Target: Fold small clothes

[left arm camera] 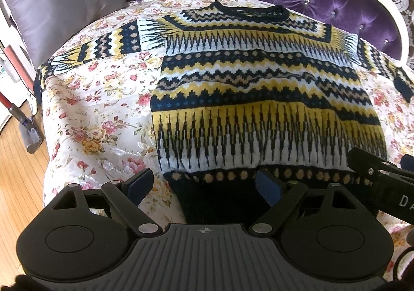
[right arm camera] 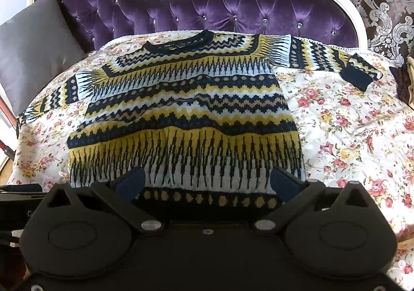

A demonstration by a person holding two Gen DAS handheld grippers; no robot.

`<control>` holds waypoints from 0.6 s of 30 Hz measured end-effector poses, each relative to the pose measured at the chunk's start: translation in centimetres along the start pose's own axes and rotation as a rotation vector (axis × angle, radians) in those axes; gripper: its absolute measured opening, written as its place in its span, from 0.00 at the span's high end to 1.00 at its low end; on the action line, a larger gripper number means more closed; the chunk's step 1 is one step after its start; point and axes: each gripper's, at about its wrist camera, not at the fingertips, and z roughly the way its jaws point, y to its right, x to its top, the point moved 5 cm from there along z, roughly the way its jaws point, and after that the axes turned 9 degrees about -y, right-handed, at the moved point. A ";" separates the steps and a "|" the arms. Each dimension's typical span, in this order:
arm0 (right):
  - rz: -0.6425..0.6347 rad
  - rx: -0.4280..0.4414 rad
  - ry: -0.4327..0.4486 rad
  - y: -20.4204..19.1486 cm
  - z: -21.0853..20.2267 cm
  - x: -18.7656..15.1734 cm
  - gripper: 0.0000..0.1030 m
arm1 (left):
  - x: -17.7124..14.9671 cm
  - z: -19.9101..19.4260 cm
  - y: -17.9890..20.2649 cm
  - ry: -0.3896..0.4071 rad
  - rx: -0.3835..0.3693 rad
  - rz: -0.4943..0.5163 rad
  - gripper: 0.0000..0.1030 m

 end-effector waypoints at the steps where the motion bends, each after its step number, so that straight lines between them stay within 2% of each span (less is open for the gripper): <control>1: 0.001 0.000 -0.002 0.0 0.1 0.1 0.01 | 0.1 0.0 0.0 0.001 0.000 0.000 0.16; 10: 0.017 0.001 -0.009 0.7 1.0 1.4 0.01 | 2.0 1.0 -0.2 -0.006 0.006 -0.011 0.16; 18: 0.028 -0.011 0.015 2.2 1.9 3.3 0.01 | 5.3 1.8 0.6 0.024 -0.008 -0.015 0.16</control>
